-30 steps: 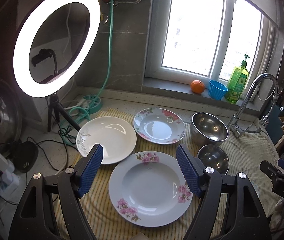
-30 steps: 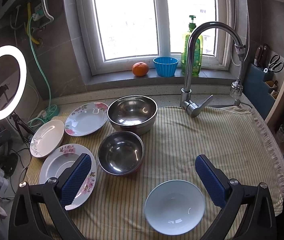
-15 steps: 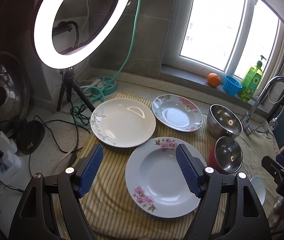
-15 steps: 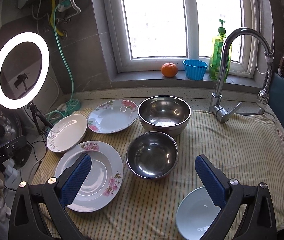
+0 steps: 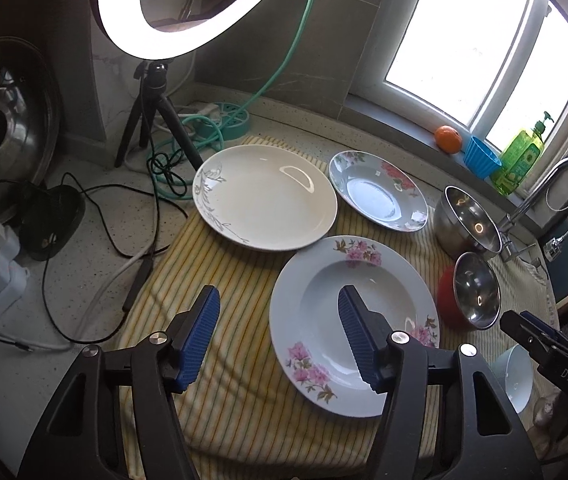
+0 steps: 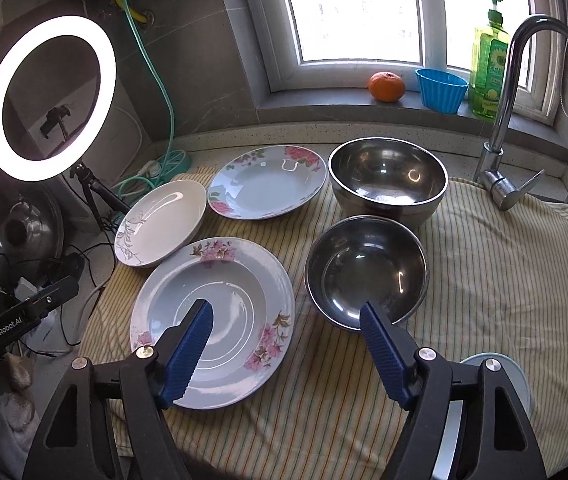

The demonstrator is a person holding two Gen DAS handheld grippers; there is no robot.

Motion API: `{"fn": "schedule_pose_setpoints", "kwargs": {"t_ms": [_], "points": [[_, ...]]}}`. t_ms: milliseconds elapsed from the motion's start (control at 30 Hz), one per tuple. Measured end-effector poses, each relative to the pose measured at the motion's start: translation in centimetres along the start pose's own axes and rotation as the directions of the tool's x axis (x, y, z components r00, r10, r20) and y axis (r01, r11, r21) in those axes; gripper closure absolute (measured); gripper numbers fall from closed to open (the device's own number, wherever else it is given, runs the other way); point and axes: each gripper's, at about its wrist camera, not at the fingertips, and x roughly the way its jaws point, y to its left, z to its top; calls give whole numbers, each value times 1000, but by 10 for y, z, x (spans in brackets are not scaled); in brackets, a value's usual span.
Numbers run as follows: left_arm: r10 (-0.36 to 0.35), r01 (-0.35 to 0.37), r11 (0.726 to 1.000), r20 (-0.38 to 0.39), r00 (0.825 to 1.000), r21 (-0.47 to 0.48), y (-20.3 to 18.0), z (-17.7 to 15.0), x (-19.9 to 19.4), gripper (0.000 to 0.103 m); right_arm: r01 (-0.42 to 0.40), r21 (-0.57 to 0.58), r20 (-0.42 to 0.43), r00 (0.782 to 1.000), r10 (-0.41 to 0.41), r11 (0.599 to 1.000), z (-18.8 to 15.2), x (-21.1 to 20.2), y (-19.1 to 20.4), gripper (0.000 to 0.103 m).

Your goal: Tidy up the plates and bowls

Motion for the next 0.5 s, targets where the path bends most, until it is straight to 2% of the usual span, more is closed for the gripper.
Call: {"fn": "schedule_pose_setpoints", "kwargs": {"t_ms": [33,100,167,333,367,500], "points": [[-5,5,1000,-9,1000,1,2,1,3,48,-5,13,-12,1000,5,1000,-1,3,-1,39],[-17,17,1000,-28,999,4,6,2,9,51,-9,36,-34,999,10,999,-4,10,-2,43],[-28,28,999,-47,999,17,8,3,15,58,-12,51,-48,999,14,999,-6,14,-1,45],[-72,76,996,-109,991,36,13,8,35,62,-6,74,-91,996,13,997,-14,29,1,57],[-83,88,995,-124,989,36,14,8,40,66,-4,84,-102,995,13,996,-15,33,1,58],[-109,117,993,-183,977,33,17,11,57,70,-8,113,-136,990,23,994,-19,45,-1,60]]}}
